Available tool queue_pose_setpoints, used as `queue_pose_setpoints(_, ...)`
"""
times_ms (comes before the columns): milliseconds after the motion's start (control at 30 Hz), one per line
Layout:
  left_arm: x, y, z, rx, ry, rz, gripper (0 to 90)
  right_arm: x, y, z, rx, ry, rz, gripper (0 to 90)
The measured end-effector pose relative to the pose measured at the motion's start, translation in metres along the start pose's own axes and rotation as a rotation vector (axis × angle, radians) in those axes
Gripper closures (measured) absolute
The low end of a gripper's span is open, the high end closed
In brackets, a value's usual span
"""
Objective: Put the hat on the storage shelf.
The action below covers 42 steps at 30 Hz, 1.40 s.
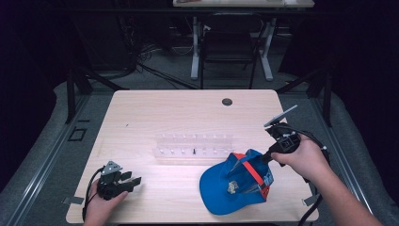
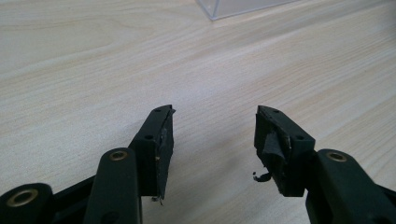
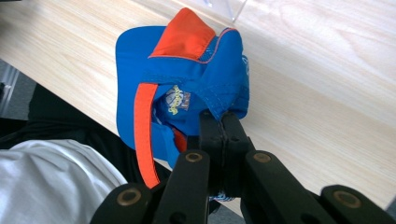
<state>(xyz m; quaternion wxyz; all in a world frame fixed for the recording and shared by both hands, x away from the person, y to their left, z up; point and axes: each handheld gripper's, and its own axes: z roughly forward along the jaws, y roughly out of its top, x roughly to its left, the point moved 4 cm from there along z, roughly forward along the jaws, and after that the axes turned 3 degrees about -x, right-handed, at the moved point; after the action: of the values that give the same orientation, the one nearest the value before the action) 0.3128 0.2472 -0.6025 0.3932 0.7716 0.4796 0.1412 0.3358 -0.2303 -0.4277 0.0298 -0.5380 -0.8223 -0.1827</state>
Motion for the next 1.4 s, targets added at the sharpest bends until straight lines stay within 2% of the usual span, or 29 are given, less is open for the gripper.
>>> queue_pose_setpoints(100,0.000,0.000,0.000,0.001,0.001,-0.001,47.5,0.002,0.002,-0.003,-0.008,-0.007,0.009,90.0)
queue_pose_setpoints(233,0.000,0.000,0.001,0.001,0.001,0.001,47.5,0.006,0.006,-0.011,0.013,-0.016,-0.015,90.0)
queue_pose_setpoints(400,-0.001,0.000,0.002,-0.003,0.000,0.001,47.6,0.014,0.011,-0.021,0.013,-0.020,-0.025,90.0)
queue_pose_setpoints(633,0.000,-0.001,0.002,0.000,0.000,0.003,47.6,0.021,0.016,-0.036,-0.005,-0.015,-0.016,90.0)
queue_pose_setpoints(900,-0.001,-0.001,0.002,0.002,-0.001,0.004,47.8,0.028,0.020,-0.046,0.001,-0.045,-0.021,90.0)
queue_pose_setpoints(1033,-0.001,-0.001,0.002,0.001,-0.002,0.004,47.8,0.030,0.022,-0.050,0.001,-0.041,-0.009,90.0)
queue_pose_setpoints(1200,-0.001,-0.001,0.002,0.002,-0.002,0.004,47.8,0.033,0.023,-0.056,0.018,-0.010,0.046,90.0)
queue_pose_setpoints(1400,-0.001,-0.001,0.003,0.001,-0.001,0.004,47.8,0.034,0.024,-0.061,0.015,0.098,0.097,90.0)
